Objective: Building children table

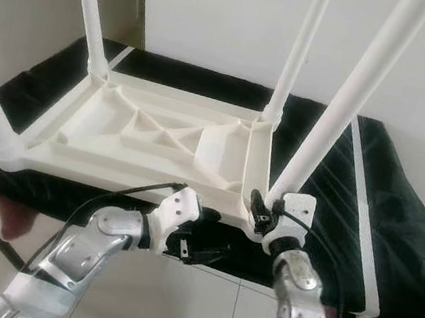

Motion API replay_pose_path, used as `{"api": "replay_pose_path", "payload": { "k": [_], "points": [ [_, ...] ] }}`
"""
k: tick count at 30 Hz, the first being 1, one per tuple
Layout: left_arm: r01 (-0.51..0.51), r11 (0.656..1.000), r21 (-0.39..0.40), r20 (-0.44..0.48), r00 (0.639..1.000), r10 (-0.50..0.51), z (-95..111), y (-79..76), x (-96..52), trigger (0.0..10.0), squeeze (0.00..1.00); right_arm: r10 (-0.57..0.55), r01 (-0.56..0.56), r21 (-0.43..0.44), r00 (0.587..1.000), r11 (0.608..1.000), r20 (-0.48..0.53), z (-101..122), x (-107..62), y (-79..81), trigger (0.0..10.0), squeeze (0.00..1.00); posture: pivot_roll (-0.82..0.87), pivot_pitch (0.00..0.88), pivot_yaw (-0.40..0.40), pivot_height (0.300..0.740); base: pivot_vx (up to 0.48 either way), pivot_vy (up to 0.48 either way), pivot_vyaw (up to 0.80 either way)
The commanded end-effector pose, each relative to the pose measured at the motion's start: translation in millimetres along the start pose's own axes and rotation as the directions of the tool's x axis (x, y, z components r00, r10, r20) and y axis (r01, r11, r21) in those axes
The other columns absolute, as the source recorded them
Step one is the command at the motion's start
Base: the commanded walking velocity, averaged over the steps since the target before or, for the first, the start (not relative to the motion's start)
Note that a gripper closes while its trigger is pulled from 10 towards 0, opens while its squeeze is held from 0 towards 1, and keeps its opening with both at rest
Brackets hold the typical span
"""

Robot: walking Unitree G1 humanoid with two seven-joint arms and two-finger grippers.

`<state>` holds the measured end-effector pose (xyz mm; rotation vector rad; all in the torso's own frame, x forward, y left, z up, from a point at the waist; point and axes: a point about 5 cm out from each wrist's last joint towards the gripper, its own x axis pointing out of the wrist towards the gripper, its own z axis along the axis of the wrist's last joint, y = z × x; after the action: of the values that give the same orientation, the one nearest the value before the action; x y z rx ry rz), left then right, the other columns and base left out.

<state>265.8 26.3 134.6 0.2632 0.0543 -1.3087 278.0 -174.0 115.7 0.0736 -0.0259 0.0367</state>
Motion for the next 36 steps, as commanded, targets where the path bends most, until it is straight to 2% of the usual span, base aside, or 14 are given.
{"api": "replay_pose_path", "payload": {
  "k": [1, 5, 8, 16, 17, 18, 19, 27, 29, 30, 34, 35, 36],
  "points": [
    [-0.028, 1.0, 0.001, -0.004, 1.0, 0.028, -1, -0.7, 2.7, 10.0, 0.0, -0.202, 0.207, 0.049, 0.975, 0.977, -0.092, -19, -8.2, -1.7, 10.0, 0.0, 0.03, 0.0, -0.055, 0.74, 0.0, 0.0, 0.0],
    [-0.026, 1.0, 0.001, -0.004, 1.0, 0.026, -1, -1.1, 2.7, 10.0, 0.0, -0.243, 0.25, 0.064, 0.965, 0.966, -0.1, -20, -9.8, 1.2, 10.0, 0.0, 0.03, 0.0, -0.055, 0.74, 0.0, 0.0, 0.0],
    [-0.03, 1.0, -0.002, -0.009, 1.0, 0.03, -2, -0.6, -0.1, 10.0, 0.0, -0.264, 0.272, 0.084, 0.96, 0.959, -0.092, -20, -15.4, 18.8, 10.0, 0.0, 0.03, 0.0, -0.049, 0.74, 0.0, 0.0, 0.0],
    [-0.028, 1.0, -0.002, -0.016, 0.999, 0.028, -3, -0.2, -1.6, 10.0, 0.0, -0.289, 0.293, 0.041, 0.954, 0.955, -0.08, -16, -15.6, 16.0, 10.0, 0.0, 0.03, 0.003, -0.043, 0.74, 0.0, 0.0, 0.0],
    [-0.031, 1.0, -0.002, -0.017, 0.999, 0.031, -3, 0.8, -1.9, 10.0, 0.0, -0.286, 0.29, 0.044, 0.955, 0.956, -0.078, -15, -15.7, 17.0, 10.0, 0.53, 0.03, 0.004, -0.044, 0.74, 0.0, 0.0, 0.0],
    [-0.033, 0.999, -0.002, -0.018, 0.999, 0.033, -3, 1.5, -2.0, 10.0, 0.0, -0.287, 0.291, 0.045, 0.955, 0.956, -0.077, -15, -15.8, 17.8, 10.0, 0.53, 0.03, 0.004, -0.045, 0.74, 0.0, 0.0, 0.0],
    [-0.037, 0.999, -0.001, -0.018, 0.999, 0.037, -3, 2.6, -2.8, 10.0, 0.0, -0.274, 0.278, 0.052, 0.959, 0.959, -0.07, -14, -15.5, 18.3, 10.0, 1.0, 0.03, 0.003, -0.044, 0.74, 0.0, 0.0, 0.0],
    [-0.048, 0.999, -0.001, -0.022, 0.999, 0.048, -4, 3.9, -3.6, 10.0, 0.0, -0.227, 0.227, 0.026, 0.974, 0.973, -0.026, -4, -13.4, 10.1, 10.0, 1.0, 0.02, 0.001, -0.051, 0.74, 0.0, 0.0, 0.0],
    [-0.05, 0.999, -0.002, -0.02, 0.999, 0.05, -4, 3.5, -3.0, 10.0, 0.0, -0.159, 0.16, 0.041, 0.987, 0.986, -0.026, -3, -12.0, 7.8, 10.0, 1.0, 0.02, 0.0, -0.05, 0.74, 0.0, 0.0, 0.0],
    [-0.05, 0.999, -0.002, -0.02, 0.999, 0.05, -4, 3.5, -3.0, 10.0, 0.0, -0.159, 0.16, 0.041, 0.987, 0.986, -0.026, -3, -12.0, 7.8, 10.0, 1.0, 0.02, 0.0, -0.05, 0.74, 0.0, 0.0, 0.0],
    [-0.051, 0.999, -0.004, -0.015, 0.999, 0.051, -4, 2.4, -1.6, 10.0, 0.0, 0.004, -0.002, 0.042, 1.0, 0.999, -0.031, -6, -9.1, -3.0, 10.0, 1.0, 0.02, 0.001, -0.053, 0.74, 0.0, 0.0, 0.0],
    [-0.051, 0.999, -0.004, -0.015, 0.999, 0.051, -4, 2.5, -1.4, 10.0, 0.0, 0.036, -0.035, 0.033, 0.999, 0.999, -0.037, -8, -8.5, -6.2, 10.0, 0.56, 0.02, 0.001, -0.053, 0.74, 0.0, 0.0, 0.0],
    [-0.051, 0.999, -0.004, -0.014, 0.999, 0.051, -4, 2.6, -1.4, 10.0, 0.0, 0.053, -0.052, 0.023, 0.998, 0.998, -0.04, -9, -8.1, -8.3, 10.0, 0.56, 0.02, 0.001, -0.053, 0.74, 0.0, 0.0, 0.0]
  ]
}}
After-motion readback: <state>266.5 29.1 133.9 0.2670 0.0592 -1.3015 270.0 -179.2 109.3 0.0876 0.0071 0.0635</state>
